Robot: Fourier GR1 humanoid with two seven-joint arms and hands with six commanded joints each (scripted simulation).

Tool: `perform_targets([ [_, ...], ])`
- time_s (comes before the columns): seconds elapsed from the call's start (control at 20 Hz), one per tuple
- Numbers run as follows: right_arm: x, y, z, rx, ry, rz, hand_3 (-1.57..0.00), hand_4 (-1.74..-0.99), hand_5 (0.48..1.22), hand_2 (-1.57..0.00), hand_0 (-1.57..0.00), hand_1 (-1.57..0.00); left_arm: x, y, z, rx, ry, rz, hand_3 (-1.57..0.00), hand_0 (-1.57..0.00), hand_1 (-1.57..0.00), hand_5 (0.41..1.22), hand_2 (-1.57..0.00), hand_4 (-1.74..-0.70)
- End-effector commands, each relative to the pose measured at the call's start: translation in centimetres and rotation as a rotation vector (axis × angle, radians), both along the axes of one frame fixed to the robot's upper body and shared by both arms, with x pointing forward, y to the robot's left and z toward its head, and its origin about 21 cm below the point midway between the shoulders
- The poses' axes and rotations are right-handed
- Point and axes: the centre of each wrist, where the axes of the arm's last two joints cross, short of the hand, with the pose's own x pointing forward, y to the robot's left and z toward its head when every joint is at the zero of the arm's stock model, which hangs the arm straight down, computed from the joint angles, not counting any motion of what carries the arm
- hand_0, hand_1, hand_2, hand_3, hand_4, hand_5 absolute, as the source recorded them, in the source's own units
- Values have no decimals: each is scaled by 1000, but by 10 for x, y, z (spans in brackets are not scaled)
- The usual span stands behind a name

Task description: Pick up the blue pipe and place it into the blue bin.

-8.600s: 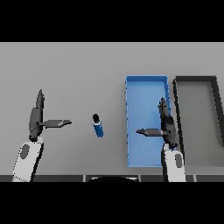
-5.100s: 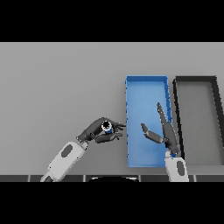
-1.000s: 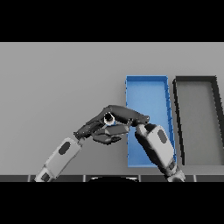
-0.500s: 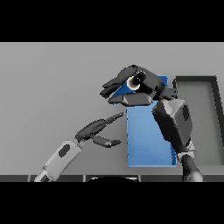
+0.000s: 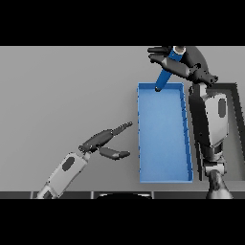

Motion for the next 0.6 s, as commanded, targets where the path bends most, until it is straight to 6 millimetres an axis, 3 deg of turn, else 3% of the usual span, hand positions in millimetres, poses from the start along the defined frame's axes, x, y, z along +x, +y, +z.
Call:
perform_targets([
  [0.0, 1, -4, -15, -3, 36, -31, -1571, -1740, 1117, -1571, -1571, -1571, 3, 0, 2, 9, -5, -3, 1, 1, 1, 489, 1, -898],
  [0.45, -9, -32, -123, -112, 430, -190, -1571, -1741, 1122, -1571, -1571, -1571, -6, -2, -4, -2, -4, -6, 1, 1, 1, 463, 1, -881],
  [0.55, -18, -37, -147, -151, 511, -200, -1571, -1655, 1124, -1571, -1571, -1571, -3, 0, -5, -1, 6, 4, 1, 1, 1, 464, 1, -882],
])
